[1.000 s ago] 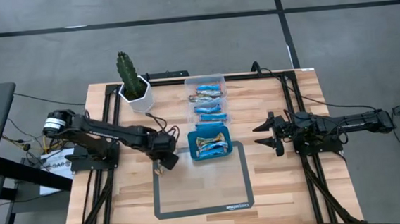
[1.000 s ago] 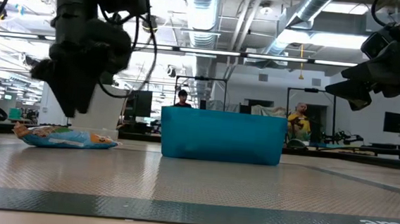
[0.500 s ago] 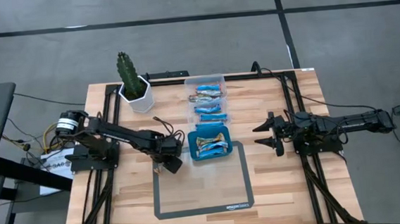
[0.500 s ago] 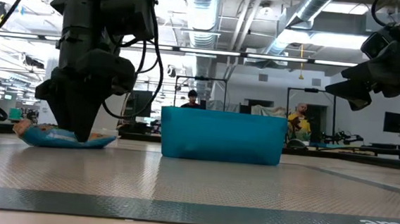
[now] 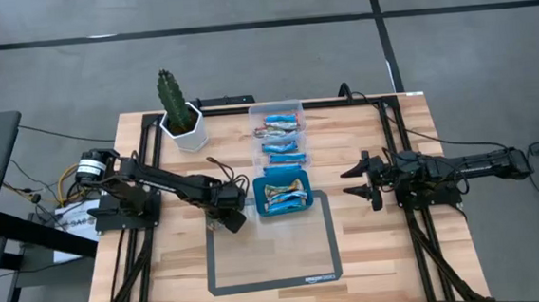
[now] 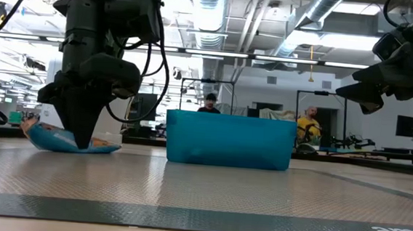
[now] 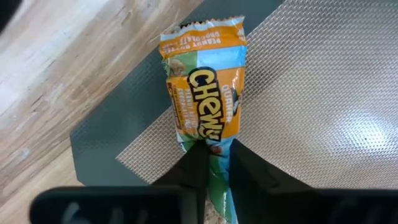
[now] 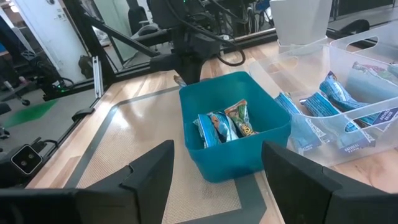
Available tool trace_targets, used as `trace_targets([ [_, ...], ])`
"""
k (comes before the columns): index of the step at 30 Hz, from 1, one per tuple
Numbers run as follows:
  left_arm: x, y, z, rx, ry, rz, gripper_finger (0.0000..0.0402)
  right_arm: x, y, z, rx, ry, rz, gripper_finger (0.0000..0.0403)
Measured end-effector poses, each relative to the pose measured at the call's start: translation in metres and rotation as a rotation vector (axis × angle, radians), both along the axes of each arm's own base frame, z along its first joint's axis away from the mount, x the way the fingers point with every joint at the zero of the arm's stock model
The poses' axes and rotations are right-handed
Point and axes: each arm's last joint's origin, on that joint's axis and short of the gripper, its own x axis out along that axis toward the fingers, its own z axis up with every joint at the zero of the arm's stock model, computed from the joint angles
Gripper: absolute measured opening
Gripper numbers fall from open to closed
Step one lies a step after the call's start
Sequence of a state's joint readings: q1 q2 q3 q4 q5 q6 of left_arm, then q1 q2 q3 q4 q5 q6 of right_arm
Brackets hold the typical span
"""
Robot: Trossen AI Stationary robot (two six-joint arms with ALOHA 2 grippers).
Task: Pick and place Granola Bars by type
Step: Put the yellow granola bar into the blue bin
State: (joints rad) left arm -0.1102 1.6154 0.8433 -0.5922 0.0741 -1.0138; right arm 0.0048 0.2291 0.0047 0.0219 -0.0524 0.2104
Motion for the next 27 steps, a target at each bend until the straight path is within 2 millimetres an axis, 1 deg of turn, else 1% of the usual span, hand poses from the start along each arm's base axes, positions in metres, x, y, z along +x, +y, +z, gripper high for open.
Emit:
trace_targets([
  [3,0.0,0.0,0.003,-0.001,-0.013,0.002,0.0034,0.0,0.0,0.0,0.0,0.0,0.0,0.0235],
  [5,0.002,0.0,0.009,0.004,-0.063,0.005,0.0035,0.0,0.0,0.0,0.0,0.0,0.0,0.0235],
  [10,-0.001,0.003,0.035,0.055,-0.17,0.039,0.0041,0.0,0.0,0.0,0.0,0.0,0.0,0.0235],
  [13,-0.003,0.005,0.056,0.103,-0.267,0.069,0.0038,0.0,0.0,0.0,0.0,0.0,0.0,0.0235],
  [16,-0.002,0.007,0.077,0.189,-0.37,0.06,0.0036,0.0,0.0,0.0,0.0,0.0,0.0,0.0235],
  [19,0.009,0.012,0.099,0.275,-0.5,-0.025,0.0037,0.0,0.0,0.0,0.0,0.0,0.0,0.0235],
  [21,0.017,0.015,0.109,0.325,-0.569,-0.113,0.0037,0.0,0.0,0.0,0.0,0.0,0.0,0.0235],
  [24,0.028,0.022,0.115,0.41,-0.588,-0.234,0.0037,0.0,0.0,0.0,0.0,0.0,0.0,0.0235],
  [27,0.042,0.03,0.121,0.432,-0.605,-0.314,0.0037,0.0,0.0,0.0,0.0,0.0,0.0,0.0235],
])
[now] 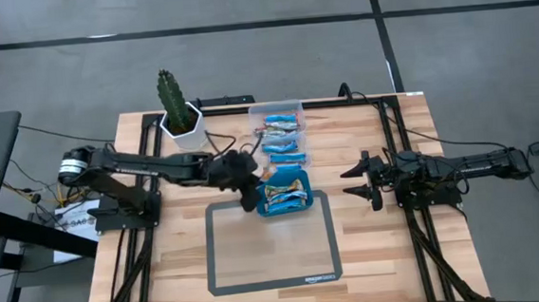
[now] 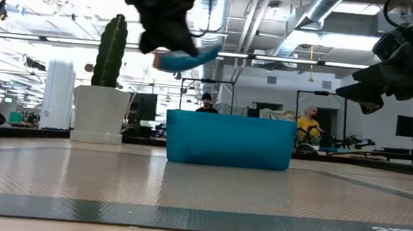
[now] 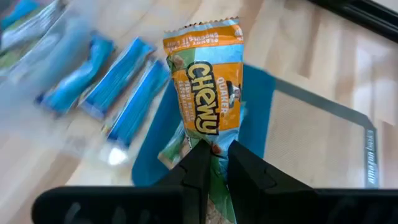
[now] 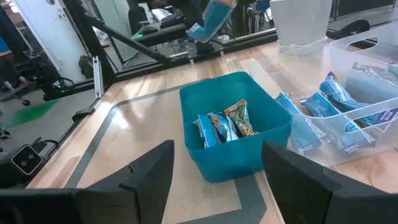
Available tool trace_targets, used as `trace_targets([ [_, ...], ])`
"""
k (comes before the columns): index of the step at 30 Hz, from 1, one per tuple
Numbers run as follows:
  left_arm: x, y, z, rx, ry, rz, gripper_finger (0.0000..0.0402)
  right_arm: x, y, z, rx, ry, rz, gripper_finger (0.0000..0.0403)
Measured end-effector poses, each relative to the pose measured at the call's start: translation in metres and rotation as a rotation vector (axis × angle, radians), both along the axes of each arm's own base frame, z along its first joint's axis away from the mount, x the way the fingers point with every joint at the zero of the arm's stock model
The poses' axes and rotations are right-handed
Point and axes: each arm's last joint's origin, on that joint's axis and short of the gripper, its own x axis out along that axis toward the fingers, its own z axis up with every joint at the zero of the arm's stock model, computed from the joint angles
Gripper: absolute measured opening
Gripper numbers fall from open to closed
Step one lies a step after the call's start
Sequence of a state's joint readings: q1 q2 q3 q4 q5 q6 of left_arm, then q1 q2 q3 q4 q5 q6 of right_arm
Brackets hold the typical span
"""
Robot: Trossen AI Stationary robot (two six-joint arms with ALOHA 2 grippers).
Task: Pick and place Granola Bars by type
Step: Put the yellow granola bar into the blue bin, then return to Home Position
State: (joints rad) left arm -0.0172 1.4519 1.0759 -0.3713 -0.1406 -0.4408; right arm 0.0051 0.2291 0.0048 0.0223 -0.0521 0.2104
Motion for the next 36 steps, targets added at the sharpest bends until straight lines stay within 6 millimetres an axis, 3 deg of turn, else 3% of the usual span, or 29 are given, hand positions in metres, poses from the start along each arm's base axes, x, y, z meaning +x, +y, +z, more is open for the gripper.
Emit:
trace_targets([
  [8,0.055,0.01,-0.002,0.003,0.022,-0.212,0.0033,0.0,0.0,0.0,0.0,0.0,0.0,0.0235],
  [15,0.093,0.01,-0.026,-0.034,0.115,-0.321,0.0036,0.0,0.0,0.0,0.0,0.0,0.0,0.0235],
  [20,0.097,0.012,-0.047,-0.136,0.186,-0.316,0.0036,0.0,0.0,0.0,0.0,0.0,0.0,0.0235],
  [25,0.094,0.013,-0.051,-0.122,0.239,-0.291,0.0046,0.0,0.0,0.0,0.0,0.001,0.0,0.0235],
  [36,0.093,0.015,-0.05,-0.12,0.238,-0.324,0.0136,0.0,0.0,0.0,0.0,0.0,0.0,0.0235],
])
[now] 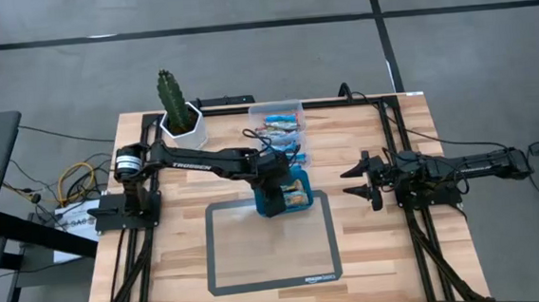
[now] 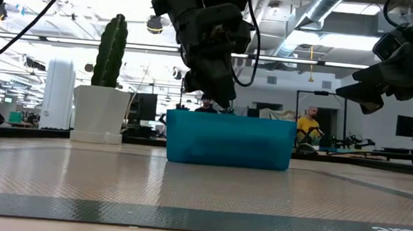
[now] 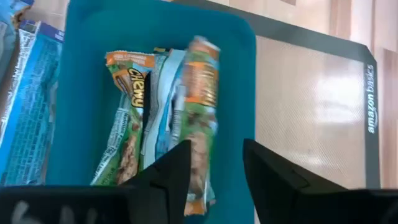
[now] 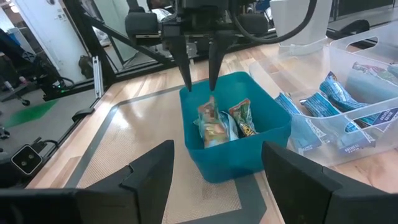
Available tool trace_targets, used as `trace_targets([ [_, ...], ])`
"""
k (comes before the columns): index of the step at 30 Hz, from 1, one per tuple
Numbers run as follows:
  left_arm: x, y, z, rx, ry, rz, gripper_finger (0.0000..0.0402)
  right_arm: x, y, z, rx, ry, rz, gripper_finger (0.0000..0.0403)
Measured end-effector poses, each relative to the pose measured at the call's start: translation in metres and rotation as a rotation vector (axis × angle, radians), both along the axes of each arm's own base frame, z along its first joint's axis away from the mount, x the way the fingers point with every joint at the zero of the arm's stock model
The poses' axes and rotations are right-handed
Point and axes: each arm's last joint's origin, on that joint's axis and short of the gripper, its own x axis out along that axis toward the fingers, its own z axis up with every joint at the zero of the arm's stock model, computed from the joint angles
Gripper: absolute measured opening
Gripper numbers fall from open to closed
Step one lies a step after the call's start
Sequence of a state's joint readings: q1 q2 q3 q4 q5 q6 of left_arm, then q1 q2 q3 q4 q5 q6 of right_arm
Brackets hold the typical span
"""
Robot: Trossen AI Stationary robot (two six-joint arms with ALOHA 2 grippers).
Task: Pick and place Granola Bars by type
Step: Return to Home Position
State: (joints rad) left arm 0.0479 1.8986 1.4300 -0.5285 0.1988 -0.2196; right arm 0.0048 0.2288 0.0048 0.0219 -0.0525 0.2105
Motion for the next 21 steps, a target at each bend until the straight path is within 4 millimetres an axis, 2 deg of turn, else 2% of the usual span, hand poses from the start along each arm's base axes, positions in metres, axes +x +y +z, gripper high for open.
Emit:
trace_targets([
  [4,-0.003,-0.001,0.002,0.005,0.011,-0.018,0.0149,0.0,0.0,0.0,0.0,0.0,0.0,0.0235],
  [9,-0.028,-0.002,0.001,0.013,-0.001,-0.01,0.0151,0.0,0.0,0.0,0.0,0.0,0.0,0.0235],
  [13,-0.065,-0.005,-0.004,-0.006,-0.061,0.043,0.0151,0.0,0.0,0.0,0.0,0.001,0.0,0.0235],
  [21,-0.157,-0.013,-0.031,-0.054,-0.181,0.06,0.0151,0.0,0.0,0.0,0.0,0.0,0.0,0.0235],
])
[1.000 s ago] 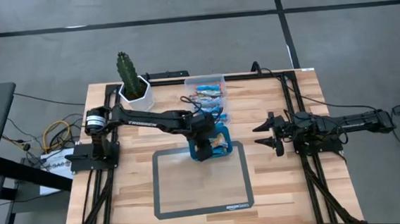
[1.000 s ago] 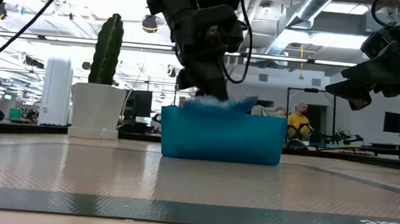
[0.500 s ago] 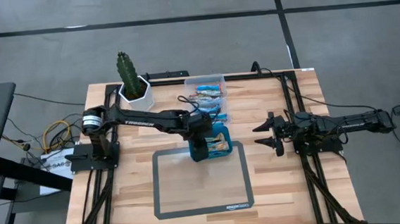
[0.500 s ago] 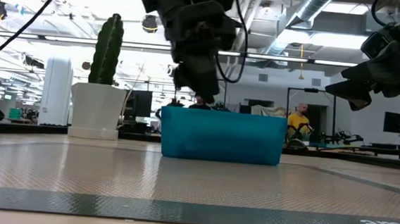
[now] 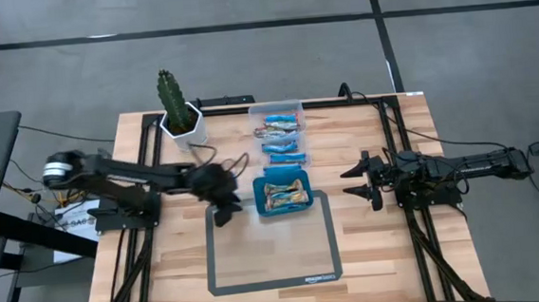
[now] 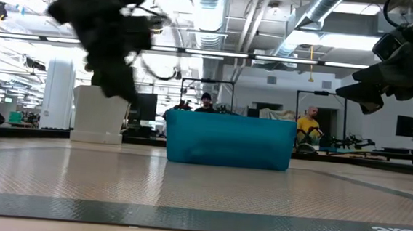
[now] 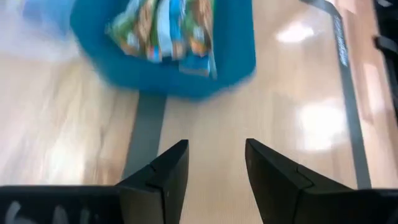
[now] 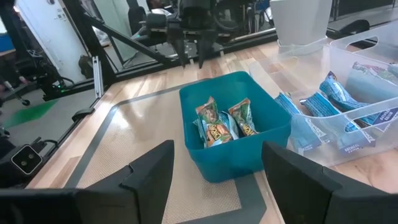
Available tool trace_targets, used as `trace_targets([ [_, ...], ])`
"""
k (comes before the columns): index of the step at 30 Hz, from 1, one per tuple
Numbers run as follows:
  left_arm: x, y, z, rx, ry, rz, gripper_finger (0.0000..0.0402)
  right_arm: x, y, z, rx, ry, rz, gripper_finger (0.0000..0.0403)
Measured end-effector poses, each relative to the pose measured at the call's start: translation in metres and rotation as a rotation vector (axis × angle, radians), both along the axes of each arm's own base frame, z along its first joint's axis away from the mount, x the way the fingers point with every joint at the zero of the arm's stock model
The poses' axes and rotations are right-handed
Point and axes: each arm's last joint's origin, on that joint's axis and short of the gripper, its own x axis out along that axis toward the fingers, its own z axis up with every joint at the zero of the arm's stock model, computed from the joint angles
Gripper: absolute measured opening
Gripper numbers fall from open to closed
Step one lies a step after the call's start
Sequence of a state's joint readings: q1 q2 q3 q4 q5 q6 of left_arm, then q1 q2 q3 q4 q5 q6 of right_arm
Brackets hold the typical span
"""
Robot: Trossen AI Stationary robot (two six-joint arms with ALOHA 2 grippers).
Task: Pick and place Granola Bars by type
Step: Return to Home Position
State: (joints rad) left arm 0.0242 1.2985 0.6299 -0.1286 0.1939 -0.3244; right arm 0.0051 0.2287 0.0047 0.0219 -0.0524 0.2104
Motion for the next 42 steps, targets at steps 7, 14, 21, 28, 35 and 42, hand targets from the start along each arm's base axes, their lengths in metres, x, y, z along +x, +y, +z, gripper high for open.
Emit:
trace_targets([
  [7,-0.066,-0.004,-0.012,-0.008,-0.097,-0.063,0.015,0.0,0.0,0.0,0.0,0.0,0.0,0.0235],
  [14,-0.104,-0.005,-0.016,0.044,-0.205,-0.1,0.015,0.0,0.0,0.0,0.0,0.0,0.0,0.0235],
  [21,-0.128,-0.004,-0.017,0.078,-0.298,-0.087,0.015,0.0,0.0,0.0,0.0,0.0,0.0,0.0235],
  [28,-0.143,-0.003,-0.016,0.122,-0.407,-0.056,0.015,0.0,0.0,0.0,0.0,0.0,0.0,0.0235],
  [35,-0.152,-0.001,-0.007,0.176,-0.553,0.032,0.015,0.0,0.0,0.0,0.0,0.0,0.0,0.0235],
  [42,-0.159,0.003,-0.001,0.28,-0.652,0.151,0.015,0.0,0.0,0.0,0.0,0.0,0.0,0.0235],
])
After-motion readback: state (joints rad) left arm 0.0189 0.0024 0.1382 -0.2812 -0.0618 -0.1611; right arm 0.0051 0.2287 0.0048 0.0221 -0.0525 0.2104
